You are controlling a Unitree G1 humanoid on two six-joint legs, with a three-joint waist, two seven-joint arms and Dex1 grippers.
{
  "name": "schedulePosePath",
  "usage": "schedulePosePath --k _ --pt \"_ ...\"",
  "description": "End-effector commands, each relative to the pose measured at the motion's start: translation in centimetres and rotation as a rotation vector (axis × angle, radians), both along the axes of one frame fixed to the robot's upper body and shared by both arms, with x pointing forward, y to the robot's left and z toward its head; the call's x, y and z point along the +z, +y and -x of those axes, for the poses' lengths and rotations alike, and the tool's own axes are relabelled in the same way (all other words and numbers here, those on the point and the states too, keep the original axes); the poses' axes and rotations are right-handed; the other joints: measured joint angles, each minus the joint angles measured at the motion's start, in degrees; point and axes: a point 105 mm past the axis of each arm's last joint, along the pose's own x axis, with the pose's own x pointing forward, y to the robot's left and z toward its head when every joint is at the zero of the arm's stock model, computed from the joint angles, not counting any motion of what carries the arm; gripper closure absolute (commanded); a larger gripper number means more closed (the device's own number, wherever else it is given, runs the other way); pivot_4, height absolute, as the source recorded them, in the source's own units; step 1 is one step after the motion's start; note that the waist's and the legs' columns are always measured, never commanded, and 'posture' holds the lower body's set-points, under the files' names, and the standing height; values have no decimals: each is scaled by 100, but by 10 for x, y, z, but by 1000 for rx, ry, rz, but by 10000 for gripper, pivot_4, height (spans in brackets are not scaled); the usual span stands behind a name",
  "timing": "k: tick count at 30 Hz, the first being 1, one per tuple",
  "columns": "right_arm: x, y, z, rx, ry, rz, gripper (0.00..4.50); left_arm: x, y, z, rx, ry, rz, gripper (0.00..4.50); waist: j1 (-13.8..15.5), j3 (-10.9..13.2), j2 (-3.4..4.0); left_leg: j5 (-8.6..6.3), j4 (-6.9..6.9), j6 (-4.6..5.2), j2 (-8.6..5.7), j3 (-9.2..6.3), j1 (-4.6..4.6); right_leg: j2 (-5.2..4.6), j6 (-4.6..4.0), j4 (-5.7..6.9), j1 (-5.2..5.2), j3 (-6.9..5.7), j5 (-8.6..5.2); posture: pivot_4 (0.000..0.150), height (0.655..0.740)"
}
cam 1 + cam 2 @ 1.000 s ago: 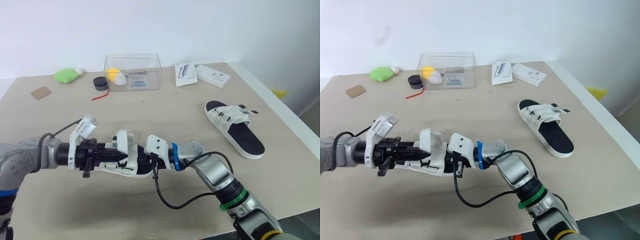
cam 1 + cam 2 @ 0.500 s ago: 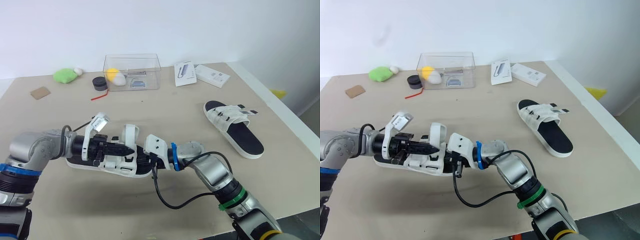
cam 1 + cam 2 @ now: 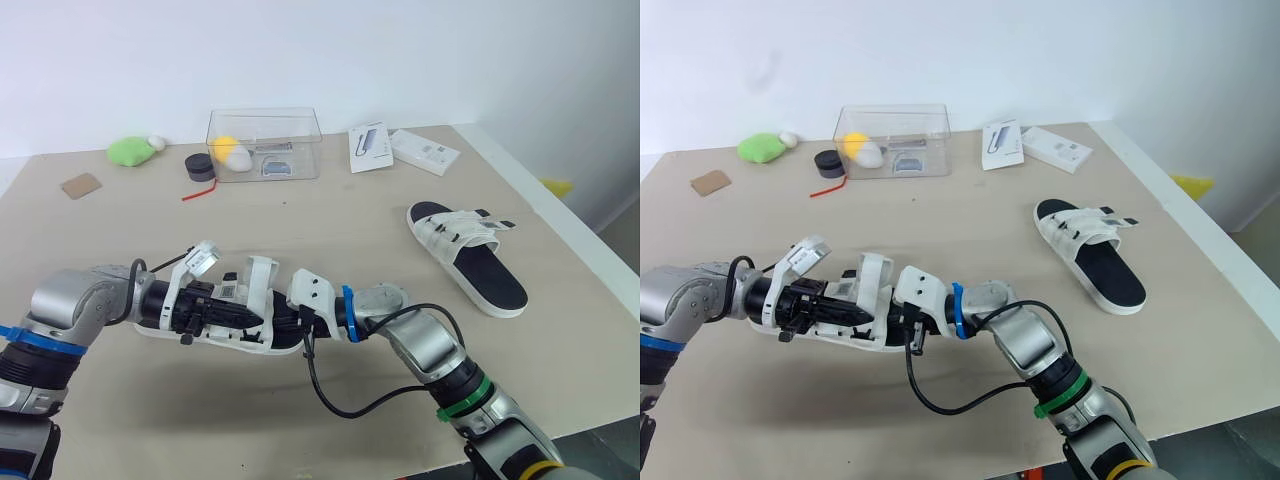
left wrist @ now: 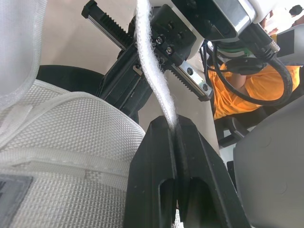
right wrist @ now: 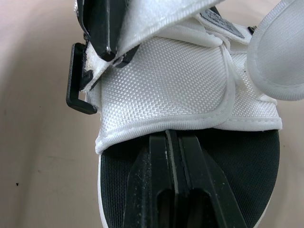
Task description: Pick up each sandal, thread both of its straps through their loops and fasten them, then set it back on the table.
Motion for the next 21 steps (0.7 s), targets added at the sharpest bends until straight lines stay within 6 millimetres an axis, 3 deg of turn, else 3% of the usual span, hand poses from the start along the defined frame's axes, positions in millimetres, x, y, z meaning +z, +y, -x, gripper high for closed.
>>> schedulePosePath --k 1,21 --pt "-24 -9 -2 -44 56 81 45000 -1 3 4 -8 -15 -21 44457 0 0 0 0 0 0 0 1 0 0 0 0 0 0 0 1500 7400" --pt "-24 -8 -3 -39 54 80 45000 -22 3 9 -59 -195 -114 44457 -2 -3 4 0 0 0 3 4 8 1 -1 1 4 5 0 1500 7400"
